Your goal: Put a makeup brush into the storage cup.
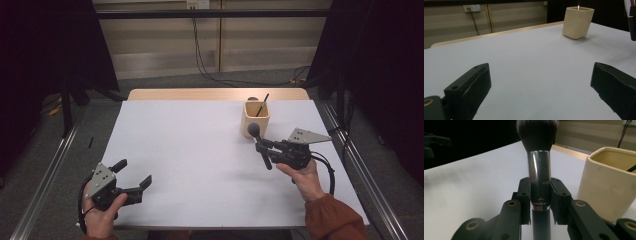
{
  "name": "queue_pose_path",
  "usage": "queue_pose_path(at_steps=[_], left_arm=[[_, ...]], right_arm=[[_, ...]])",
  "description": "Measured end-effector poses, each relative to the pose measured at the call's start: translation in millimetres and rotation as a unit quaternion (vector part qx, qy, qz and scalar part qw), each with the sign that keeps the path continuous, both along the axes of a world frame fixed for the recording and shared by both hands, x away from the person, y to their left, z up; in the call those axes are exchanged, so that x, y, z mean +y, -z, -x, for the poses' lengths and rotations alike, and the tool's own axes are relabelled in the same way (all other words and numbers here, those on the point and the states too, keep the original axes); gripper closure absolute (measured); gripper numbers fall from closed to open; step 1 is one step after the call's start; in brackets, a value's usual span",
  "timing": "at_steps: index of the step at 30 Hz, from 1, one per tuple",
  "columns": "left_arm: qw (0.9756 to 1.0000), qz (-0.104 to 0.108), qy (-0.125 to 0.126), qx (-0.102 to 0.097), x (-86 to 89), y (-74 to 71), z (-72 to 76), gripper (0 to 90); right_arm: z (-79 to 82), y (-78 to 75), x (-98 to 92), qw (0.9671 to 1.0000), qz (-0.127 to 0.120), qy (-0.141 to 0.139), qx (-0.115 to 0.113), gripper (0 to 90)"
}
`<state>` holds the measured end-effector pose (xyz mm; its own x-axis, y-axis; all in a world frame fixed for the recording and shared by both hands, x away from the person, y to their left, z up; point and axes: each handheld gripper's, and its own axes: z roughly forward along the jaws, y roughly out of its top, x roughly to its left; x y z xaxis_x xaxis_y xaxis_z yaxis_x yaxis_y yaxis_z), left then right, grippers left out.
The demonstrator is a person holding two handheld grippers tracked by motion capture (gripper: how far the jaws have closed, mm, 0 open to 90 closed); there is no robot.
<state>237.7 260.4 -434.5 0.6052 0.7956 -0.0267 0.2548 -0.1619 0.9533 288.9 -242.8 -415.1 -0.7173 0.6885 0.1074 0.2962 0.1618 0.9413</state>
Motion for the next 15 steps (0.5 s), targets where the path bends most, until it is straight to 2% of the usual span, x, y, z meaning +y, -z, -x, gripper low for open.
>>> queue_pose_path(at_steps=[3,10,15], left_arm=[[1.0000,0.002,0.000,0.002,-1.0,0.2,-0.2,3.0],[1.0000,0.002,0.001,0.002,-0.4,0.1,-0.6,3.1],[1.0000,0.000,0.003,0.000,0.2,0.1,-0.8,3.0]], right_arm=[[-2.9,-5.3,-4.0,0.9999,-0.006,0.010,-0.008,72.3],[-9.7,-10.8,-5.7,0.9996,-0.017,0.022,-0.007,72.2],[-17.3,-21.2,-4.6,0.9992,-0.024,0.025,-0.021,72.3]])
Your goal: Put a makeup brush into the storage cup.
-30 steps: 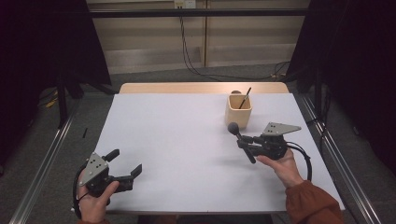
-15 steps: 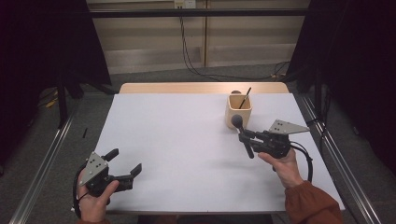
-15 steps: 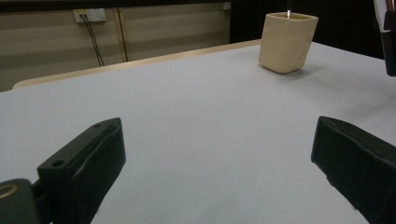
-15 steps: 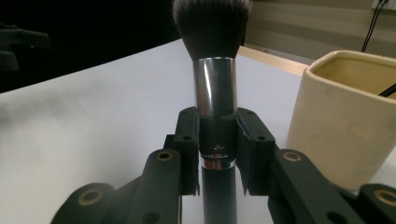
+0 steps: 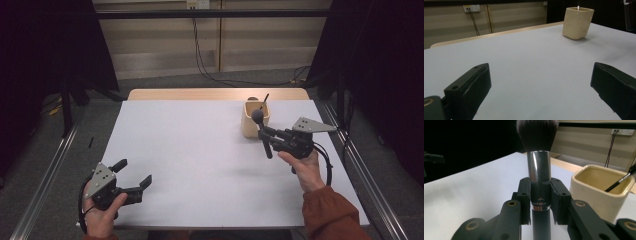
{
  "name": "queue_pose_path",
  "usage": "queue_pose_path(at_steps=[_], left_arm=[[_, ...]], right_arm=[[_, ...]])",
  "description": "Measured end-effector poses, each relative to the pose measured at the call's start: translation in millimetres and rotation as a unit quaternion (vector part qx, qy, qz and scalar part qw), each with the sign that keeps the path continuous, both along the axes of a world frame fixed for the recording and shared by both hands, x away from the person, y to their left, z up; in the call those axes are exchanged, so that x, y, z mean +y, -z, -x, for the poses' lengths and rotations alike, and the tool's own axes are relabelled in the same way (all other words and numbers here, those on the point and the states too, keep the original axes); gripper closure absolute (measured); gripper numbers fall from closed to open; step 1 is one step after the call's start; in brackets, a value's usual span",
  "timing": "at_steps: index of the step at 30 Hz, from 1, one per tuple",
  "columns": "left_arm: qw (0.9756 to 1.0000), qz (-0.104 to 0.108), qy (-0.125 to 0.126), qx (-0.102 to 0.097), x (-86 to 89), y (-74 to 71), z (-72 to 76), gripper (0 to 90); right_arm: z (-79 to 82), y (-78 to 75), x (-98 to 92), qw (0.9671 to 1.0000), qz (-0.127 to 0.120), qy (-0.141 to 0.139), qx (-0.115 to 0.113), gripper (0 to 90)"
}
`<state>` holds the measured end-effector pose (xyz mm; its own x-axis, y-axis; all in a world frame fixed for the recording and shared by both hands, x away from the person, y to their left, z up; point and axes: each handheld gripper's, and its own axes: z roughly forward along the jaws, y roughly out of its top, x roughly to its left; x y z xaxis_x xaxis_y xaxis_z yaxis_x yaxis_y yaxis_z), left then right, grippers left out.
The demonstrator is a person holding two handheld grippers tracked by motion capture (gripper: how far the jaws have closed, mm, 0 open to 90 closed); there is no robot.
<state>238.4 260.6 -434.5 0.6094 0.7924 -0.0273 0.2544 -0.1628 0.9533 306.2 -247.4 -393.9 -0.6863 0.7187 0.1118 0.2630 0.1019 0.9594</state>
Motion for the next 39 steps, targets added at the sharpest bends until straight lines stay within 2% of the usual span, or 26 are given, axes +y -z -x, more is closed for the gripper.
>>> queue_pose_path(at_steps=[11,19,39], left_arm=[[1.0000,0.000,-0.001,0.000,-0.3,-0.3,0.2,3.0],[1.0000,0.002,-0.001,0.001,-1.1,-0.1,0.5,3.1],[1.0000,0.001,0.000,-0.002,-1.1,-0.4,0.9,3.1]], right_arm=[[-17.7,-19.8,-0.1,0.9997,-0.001,0.013,-0.021,72.3],[-25.7,-27.8,3.8,0.9995,0.000,0.015,-0.028,72.3],[-52.0,-54.9,5.8,0.9980,0.009,0.045,-0.044,72.3]])
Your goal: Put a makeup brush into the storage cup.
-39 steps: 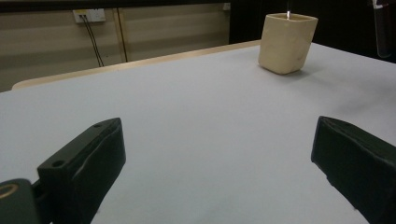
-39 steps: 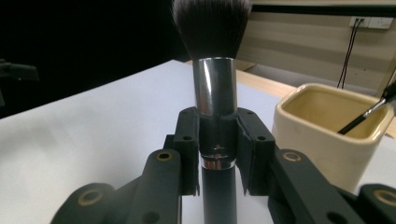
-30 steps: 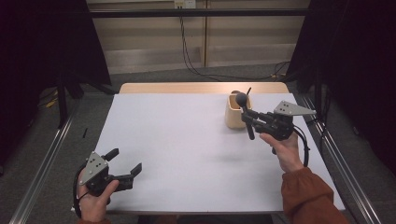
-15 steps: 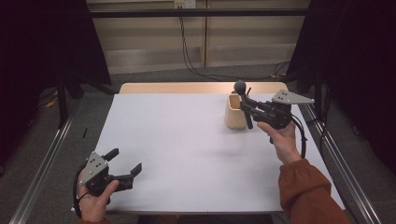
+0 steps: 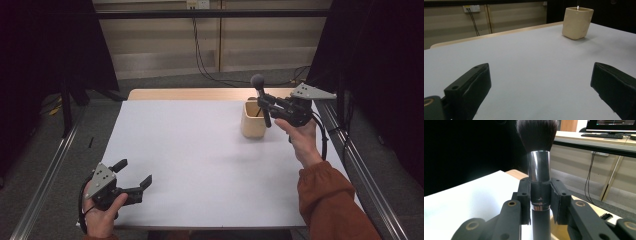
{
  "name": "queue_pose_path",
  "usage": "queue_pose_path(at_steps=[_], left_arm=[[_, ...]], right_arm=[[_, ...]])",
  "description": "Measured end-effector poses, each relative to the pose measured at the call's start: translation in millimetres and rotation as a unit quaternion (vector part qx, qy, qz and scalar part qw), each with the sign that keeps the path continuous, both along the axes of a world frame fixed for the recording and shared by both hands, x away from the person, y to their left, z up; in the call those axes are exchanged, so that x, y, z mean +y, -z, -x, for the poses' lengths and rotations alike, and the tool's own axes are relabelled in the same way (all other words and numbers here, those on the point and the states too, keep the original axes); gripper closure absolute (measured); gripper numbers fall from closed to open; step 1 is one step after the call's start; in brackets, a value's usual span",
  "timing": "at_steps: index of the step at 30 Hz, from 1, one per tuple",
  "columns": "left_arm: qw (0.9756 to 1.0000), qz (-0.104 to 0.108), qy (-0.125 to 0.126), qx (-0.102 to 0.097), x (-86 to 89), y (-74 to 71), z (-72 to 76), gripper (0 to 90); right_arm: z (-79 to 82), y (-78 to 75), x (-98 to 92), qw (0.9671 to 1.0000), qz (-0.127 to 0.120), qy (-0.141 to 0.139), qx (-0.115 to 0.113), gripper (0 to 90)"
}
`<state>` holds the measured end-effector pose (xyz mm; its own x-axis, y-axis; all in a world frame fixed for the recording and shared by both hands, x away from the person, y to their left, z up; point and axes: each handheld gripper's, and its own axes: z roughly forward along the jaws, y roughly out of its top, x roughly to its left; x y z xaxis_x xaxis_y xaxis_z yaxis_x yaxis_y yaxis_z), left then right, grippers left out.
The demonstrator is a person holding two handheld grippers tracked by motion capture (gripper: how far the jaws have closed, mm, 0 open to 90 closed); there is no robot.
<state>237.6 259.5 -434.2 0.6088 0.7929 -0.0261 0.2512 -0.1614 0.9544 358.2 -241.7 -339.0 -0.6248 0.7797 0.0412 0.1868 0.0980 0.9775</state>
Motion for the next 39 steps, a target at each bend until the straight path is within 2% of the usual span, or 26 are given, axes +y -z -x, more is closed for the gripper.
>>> queue_pose_path(at_steps=[23,39], left_arm=[[0.9999,-0.004,0.010,-0.001,-2.6,0.2,-0.2,3.1],[0.9999,-0.004,0.010,0.000,-2.6,0.2,-0.3,3.1]], right_arm=[[-40.4,-10.3,11.7,0.9997,0.009,0.023,0.006,72.3],[-55.3,-10.7,15.1,0.9991,0.003,0.042,0.005,72.3]])
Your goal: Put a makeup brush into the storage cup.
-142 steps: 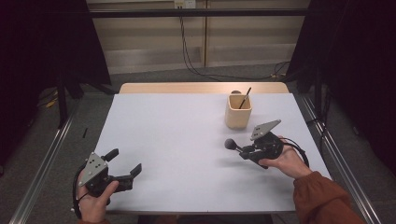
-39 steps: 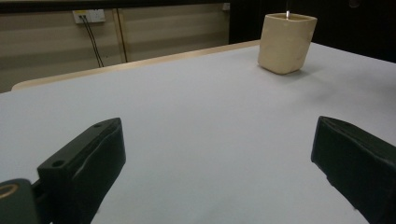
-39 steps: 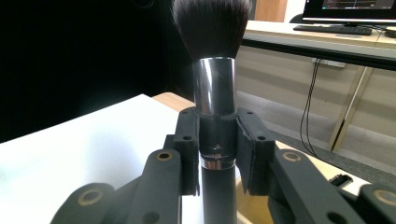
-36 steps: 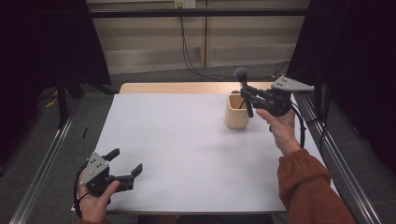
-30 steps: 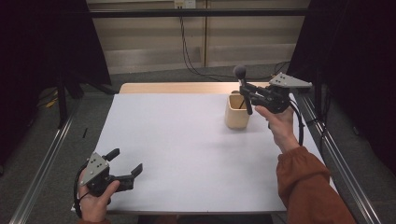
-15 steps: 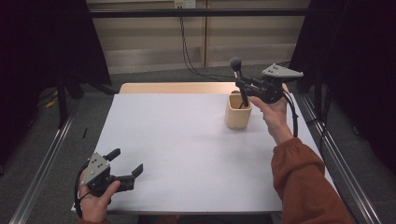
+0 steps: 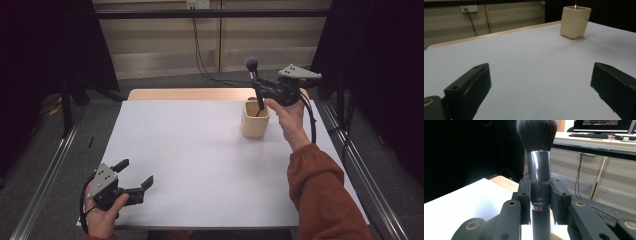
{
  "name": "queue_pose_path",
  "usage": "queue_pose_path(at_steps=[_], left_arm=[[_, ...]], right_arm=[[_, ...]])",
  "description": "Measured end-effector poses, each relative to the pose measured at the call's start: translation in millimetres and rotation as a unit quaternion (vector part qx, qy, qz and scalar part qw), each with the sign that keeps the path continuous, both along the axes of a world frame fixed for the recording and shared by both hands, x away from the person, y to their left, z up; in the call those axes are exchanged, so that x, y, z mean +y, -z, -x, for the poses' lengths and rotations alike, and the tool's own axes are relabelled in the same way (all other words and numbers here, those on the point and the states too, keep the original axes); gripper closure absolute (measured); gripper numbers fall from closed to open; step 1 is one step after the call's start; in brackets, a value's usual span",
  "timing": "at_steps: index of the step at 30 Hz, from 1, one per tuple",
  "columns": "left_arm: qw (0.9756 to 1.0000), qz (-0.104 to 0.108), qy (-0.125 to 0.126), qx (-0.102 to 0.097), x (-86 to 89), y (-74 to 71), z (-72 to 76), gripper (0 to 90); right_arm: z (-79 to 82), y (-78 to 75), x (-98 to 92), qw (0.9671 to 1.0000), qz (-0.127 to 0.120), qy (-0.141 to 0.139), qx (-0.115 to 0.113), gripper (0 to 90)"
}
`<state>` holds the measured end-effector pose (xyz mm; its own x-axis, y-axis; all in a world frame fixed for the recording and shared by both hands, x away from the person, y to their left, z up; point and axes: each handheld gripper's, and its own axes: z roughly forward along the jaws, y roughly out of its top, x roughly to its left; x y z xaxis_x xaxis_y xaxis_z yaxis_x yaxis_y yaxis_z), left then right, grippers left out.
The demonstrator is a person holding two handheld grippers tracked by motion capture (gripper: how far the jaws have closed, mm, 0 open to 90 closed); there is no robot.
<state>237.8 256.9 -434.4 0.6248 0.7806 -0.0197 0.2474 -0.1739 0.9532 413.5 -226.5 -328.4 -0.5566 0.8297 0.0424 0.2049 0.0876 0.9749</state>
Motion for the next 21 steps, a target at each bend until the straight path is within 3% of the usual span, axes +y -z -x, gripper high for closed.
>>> queue_pose_path(at_steps=[21], left_arm=[[1.0000,-0.005,0.004,0.000,-0.5,0.1,0.3,3.1]], right_arm=[[-12.5,22.2,-0.7,0.9999,0.005,0.014,0.008,72.2]])
